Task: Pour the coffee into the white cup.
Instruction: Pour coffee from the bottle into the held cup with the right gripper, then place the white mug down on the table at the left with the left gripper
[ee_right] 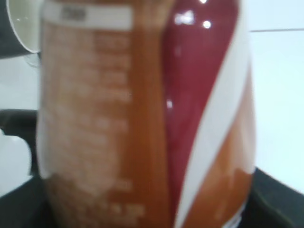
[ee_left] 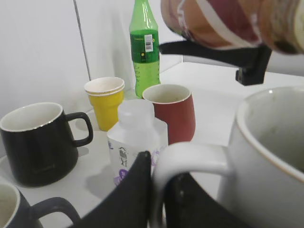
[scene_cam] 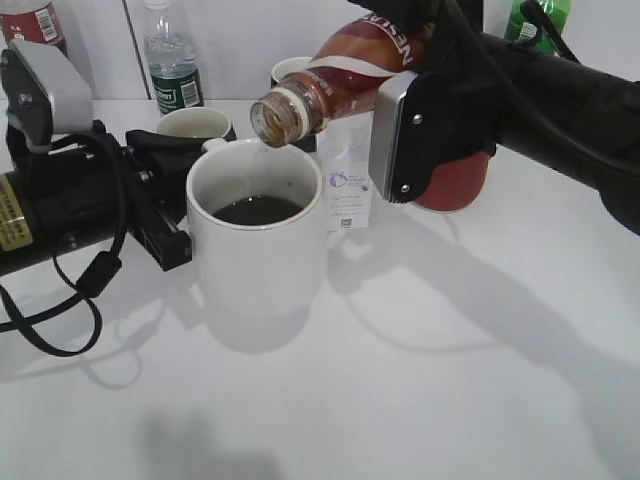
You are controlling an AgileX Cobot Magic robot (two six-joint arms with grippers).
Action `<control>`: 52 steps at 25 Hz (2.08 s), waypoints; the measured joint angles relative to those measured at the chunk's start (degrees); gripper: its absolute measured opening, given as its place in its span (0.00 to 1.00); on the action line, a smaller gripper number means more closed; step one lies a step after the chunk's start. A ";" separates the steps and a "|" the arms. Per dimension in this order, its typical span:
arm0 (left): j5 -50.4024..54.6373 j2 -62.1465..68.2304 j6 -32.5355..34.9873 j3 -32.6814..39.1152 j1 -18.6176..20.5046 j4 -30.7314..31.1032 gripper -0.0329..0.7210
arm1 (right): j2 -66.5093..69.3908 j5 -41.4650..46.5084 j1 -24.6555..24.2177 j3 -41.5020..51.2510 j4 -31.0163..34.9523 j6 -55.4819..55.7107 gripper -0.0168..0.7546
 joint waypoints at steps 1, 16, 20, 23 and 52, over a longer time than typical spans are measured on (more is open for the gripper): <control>-0.18 0.00 0.00 0.00 0.00 -0.14 0.12 | 0.00 0.35 0.00 0.00 0.00 0.43 0.71; -1.63 0.00 0.12 0.00 0.00 -4.84 0.12 | 0.00 1.62 0.00 0.00 4.95 49.14 0.71; -1.68 0.00 2.28 0.00 0.00 -8.65 0.12 | 0.00 1.75 0.00 0.00 5.55 70.46 0.71; -1.68 0.00 3.87 0.00 0.54 -11.12 0.12 | 0.00 1.79 0.00 0.00 5.61 78.97 0.71; -5.33 1.34 7.89 0.00 30.74 -19.63 0.12 | 0.00 2.03 0.00 0.00 5.61 86.44 0.71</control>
